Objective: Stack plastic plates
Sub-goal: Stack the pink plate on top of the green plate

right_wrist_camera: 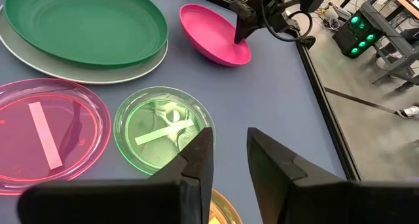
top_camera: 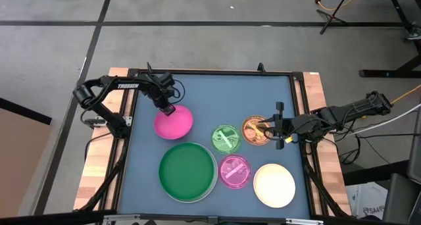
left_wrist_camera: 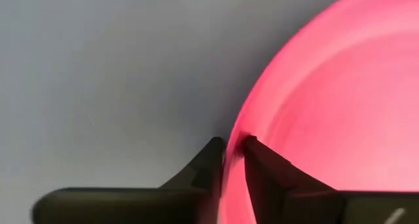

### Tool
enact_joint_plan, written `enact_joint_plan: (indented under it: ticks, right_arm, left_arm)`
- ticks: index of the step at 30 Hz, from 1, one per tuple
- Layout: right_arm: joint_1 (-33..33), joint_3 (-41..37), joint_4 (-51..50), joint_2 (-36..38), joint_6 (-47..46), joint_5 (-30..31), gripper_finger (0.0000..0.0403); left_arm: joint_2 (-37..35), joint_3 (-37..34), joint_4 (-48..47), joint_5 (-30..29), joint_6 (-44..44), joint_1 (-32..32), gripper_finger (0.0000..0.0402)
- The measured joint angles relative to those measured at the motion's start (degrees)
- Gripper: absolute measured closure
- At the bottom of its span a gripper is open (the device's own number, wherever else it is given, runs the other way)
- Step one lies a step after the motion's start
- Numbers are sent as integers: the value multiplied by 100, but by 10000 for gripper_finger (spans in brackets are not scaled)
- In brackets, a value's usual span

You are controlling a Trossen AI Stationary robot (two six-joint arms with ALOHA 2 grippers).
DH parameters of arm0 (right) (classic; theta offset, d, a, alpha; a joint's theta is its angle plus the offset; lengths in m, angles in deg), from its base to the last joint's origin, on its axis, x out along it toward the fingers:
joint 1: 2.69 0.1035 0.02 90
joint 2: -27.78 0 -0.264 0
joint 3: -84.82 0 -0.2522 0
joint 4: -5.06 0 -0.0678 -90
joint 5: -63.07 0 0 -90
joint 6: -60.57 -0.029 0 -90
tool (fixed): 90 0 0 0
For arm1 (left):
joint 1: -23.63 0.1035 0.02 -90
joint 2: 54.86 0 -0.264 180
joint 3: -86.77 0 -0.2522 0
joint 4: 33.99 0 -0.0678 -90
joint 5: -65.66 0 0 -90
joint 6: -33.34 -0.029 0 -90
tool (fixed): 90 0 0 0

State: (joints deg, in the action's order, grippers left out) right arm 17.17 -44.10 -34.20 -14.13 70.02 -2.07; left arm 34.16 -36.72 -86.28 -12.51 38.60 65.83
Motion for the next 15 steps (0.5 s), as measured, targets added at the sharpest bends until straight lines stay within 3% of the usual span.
enact_joint_plan:
  ticks: [7,10,15]
  right_arm:
    - [-2,0,0,0,0,0,320]
    - [0,0,0,0,-2,0,320]
    - [-1,0,-3,0,-3,0,320]
  left_arm:
    - [9,-6,35,642,5,239,393]
    - [29,-20,134,1059,22,371,397]
    - [-76,88,105,1242,60,538,398]
